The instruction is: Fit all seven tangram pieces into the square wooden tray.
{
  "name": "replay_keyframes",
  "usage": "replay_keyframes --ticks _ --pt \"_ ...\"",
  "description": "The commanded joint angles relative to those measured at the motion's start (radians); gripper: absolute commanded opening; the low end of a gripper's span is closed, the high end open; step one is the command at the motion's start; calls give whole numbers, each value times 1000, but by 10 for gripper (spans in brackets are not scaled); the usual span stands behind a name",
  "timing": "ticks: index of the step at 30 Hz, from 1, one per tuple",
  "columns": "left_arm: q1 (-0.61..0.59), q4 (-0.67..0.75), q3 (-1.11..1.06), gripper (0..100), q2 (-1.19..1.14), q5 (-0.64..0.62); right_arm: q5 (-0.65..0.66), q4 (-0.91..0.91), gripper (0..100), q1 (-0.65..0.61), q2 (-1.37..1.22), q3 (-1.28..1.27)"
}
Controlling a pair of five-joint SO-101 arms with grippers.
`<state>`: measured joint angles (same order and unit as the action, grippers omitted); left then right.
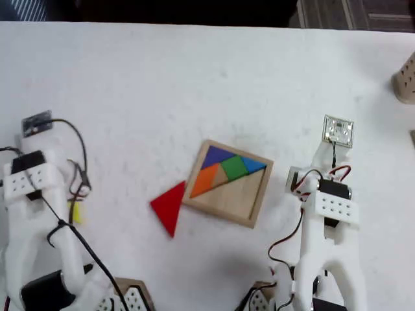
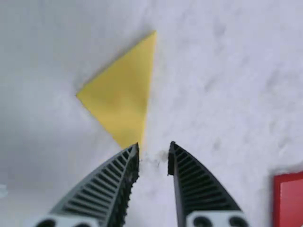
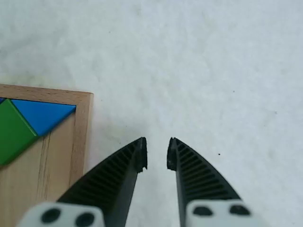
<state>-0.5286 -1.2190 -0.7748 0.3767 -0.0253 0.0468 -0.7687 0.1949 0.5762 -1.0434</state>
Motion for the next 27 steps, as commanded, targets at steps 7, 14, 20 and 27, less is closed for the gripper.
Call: replay_keyframes --ticks 7,14,20,27 --pt "-186 137 5 218 27 218 11 8 84 -8 25 6" --pt "-200 258 -92 221 25 222 11 8 82 -8 24 6" --pt "-219 259 25 223 -173 226 11 8 81 -8 30 -3" --pt "-228 258 199 222 -433 227 11 8 81 -10 30 -3"
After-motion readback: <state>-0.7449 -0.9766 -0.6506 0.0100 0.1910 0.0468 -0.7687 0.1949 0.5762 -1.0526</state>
